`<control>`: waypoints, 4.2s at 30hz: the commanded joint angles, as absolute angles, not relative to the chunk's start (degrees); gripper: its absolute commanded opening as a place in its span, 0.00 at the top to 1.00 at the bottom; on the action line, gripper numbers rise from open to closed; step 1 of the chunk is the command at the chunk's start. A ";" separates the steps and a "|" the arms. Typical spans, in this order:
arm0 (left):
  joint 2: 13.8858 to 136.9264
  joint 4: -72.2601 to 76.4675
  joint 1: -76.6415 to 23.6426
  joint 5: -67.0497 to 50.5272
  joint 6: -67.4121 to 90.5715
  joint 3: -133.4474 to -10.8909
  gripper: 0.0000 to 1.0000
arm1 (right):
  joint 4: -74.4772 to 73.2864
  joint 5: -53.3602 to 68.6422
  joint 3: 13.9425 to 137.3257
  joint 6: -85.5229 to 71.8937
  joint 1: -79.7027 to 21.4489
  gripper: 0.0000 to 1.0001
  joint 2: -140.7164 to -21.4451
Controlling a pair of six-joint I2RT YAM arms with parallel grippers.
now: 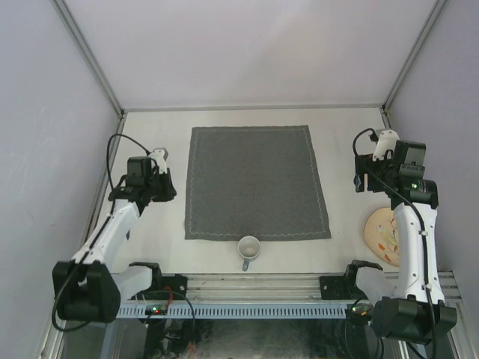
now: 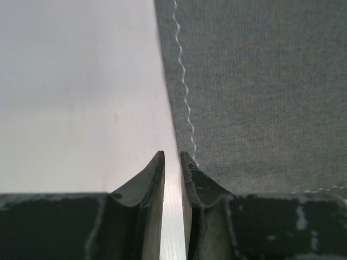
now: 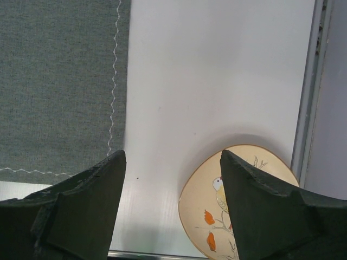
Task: Set the dinner table for one person
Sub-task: Flatten out the napkin at the center of the board, then pick up the plate from the corner of the board.
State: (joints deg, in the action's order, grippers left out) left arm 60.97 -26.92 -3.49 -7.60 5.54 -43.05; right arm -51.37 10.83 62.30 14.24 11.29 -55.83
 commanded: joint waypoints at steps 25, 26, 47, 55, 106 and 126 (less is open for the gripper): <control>64.01 -18.88 -0.33 -24.03 6.90 -32.64 0.91 | -51.61 7.58 64.43 14.30 11.57 0.29 -53.35; 63.67 -17.51 -0.29 -23.99 7.75 -31.50 0.90 | -51.62 7.76 64.49 14.15 11.52 0.29 -53.42; 83.05 -23.64 9.18 -37.04 7.20 -36.19 0.82 | -54.41 5.10 69.08 12.66 10.09 0.29 -54.23; 80.12 -24.16 9.76 -27.95 6.96 -37.76 0.82 | -53.79 4.27 69.08 12.50 9.11 0.29 -54.83; 64.53 -15.09 15.48 -20.69 2.46 -38.46 0.76 | -61.64 -21.29 45.33 14.07 6.71 0.27 -72.20; 61.68 -23.21 15.56 -15.10 0.34 -44.48 0.77 | -55.44 -23.60 48.42 14.92 -1.52 0.25 -81.81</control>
State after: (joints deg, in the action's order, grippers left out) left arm 63.79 -21.98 15.18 -17.30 1.76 -40.75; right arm -59.07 -21.56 46.61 14.22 -0.67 -80.05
